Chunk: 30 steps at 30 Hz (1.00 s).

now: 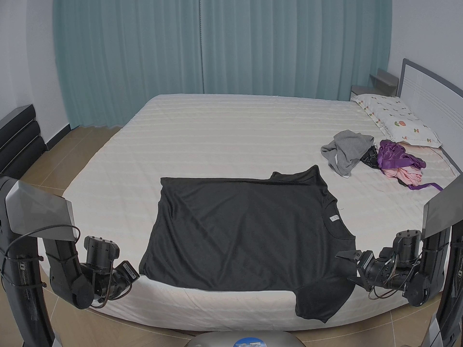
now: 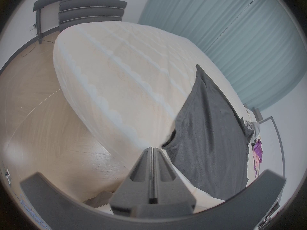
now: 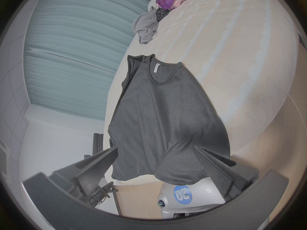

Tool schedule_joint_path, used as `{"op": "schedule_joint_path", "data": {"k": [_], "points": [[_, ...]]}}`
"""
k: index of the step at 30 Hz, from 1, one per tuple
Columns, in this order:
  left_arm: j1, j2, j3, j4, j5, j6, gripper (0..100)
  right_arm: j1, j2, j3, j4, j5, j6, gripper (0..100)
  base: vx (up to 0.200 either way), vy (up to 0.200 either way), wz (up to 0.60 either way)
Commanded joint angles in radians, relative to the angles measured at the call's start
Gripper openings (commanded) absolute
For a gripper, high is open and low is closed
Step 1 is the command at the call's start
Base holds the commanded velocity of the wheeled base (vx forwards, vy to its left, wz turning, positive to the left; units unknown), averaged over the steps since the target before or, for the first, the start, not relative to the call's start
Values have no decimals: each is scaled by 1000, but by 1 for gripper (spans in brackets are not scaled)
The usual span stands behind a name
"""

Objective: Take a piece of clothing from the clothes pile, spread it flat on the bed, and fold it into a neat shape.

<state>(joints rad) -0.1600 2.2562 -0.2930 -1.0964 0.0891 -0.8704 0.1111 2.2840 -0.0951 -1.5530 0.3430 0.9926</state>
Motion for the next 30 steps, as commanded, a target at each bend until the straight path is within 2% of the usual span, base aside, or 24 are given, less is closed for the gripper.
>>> {"op": "schedule_joint_path", "data": {"k": [1, 9, 10, 24, 25, 30], "points": [[16, 0, 34, -13, -2, 10, 0, 1, 2, 2, -15, 1, 1, 100, 0, 0, 0], [10, -1, -6, -42, -29, 4, 0, 2, 3, 2, -15, 1, 0, 100, 0, 0, 0], [8, 0, -11, -42, -35, 4, 100, 2, 3, 2, -15, 1, 0, 100, 0, 0, 0], [-61, 65, -114, -37, -25, 25, 100, 2, 5, -5, -15, 1, 1, 100, 0, 0, 0], [-61, 66, -114, -37, -20, 34, 0, 2, 5, -5, -15, -1, 1, 100, 0, 0, 0], [-62, 83, -114, -46, 3, 54, 0, 2, 5, -5, -15, 1, 1, 100, 0, 0, 0]]}}
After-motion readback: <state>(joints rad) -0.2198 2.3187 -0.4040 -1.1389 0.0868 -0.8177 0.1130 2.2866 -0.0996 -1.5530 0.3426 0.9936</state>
